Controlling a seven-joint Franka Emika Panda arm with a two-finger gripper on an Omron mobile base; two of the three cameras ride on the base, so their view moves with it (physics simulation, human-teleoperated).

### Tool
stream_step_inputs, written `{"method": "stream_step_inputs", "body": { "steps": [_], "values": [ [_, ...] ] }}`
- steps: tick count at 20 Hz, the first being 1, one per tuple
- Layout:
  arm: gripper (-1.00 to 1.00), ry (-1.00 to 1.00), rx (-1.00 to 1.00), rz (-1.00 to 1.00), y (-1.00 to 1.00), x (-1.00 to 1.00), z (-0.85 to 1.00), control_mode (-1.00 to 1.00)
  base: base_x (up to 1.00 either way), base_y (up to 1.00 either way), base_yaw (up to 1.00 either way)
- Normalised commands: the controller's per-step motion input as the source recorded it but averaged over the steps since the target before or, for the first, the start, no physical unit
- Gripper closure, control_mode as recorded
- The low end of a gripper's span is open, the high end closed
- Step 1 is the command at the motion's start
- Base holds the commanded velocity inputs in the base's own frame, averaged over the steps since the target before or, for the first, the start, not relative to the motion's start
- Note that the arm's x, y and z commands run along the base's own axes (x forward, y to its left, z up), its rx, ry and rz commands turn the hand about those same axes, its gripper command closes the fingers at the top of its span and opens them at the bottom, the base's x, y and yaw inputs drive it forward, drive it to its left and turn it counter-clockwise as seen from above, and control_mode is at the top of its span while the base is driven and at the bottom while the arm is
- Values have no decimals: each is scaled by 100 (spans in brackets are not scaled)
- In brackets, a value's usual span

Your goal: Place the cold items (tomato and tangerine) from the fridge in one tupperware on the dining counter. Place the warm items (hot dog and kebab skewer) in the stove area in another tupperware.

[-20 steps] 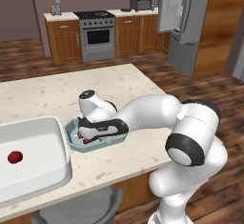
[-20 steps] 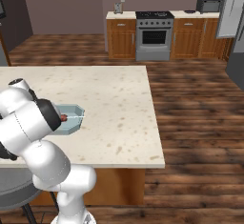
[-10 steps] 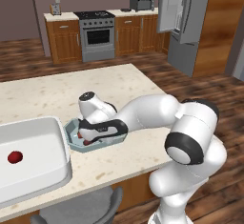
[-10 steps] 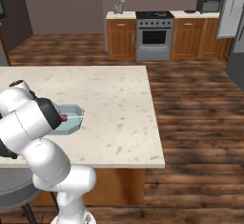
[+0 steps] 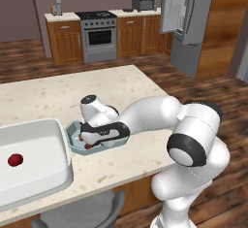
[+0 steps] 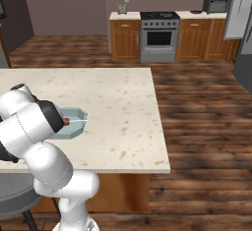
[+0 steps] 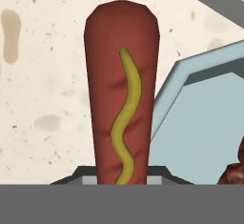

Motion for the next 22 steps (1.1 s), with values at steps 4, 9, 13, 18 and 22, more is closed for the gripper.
{"method": "stream_step_inputs", "body": {
  "steps": [4,9,13,18,22],
  "values": [
    [100,2,0,-28,0,1,-1,-100,0,0,0],
    [100,5,0,-43,0,0,0,-100,0,0,0],
    [100,1,0,-20,0,10,0,-100,0,0,0],
    [100,0,0,0,0,15,0,-100,0,0,0],
    [-100,0,0,0,0,13,-2,-100,0,0,0]
  ]
}}
